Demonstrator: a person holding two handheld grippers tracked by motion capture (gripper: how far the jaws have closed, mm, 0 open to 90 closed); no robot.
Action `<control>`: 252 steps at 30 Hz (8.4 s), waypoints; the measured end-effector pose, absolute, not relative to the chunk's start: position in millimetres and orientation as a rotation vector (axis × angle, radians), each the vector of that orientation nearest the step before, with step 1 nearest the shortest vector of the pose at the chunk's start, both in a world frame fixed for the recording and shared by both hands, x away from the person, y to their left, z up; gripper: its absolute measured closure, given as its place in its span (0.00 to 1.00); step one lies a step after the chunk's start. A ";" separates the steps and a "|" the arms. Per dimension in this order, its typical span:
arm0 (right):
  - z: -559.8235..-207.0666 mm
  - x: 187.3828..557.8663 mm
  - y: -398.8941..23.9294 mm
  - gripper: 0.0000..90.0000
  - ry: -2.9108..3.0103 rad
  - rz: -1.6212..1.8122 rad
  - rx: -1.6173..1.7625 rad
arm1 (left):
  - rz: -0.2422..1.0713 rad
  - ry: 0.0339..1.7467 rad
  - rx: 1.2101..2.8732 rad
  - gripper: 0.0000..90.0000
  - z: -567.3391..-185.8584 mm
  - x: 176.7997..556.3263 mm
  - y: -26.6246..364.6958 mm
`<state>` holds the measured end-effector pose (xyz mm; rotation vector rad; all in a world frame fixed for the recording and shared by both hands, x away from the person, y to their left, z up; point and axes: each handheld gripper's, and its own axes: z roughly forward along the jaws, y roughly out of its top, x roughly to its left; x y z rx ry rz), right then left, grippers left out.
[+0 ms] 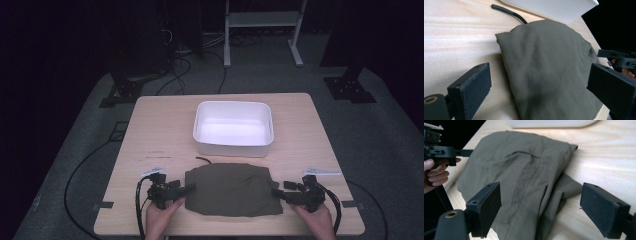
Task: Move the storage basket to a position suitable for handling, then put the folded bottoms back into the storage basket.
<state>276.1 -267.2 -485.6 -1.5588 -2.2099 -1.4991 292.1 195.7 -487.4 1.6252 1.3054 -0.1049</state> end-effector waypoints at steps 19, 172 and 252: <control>-498.9 278.9 -252.9 0.21 -2.156 -1.411 -1.596 | -0.147 1.327 1.643 0.05 -495.6 294.6 185.9; -373.4 295.3 -225.9 0.80 -2.084 -1.818 -1.160 | -0.286 0.891 1.607 0.72 -373.2 322.8 144.2; -352.0 443.4 -216.0 0.80 -2.119 -1.789 -1.374 | -0.264 1.029 1.516 0.71 -377.9 478.5 143.2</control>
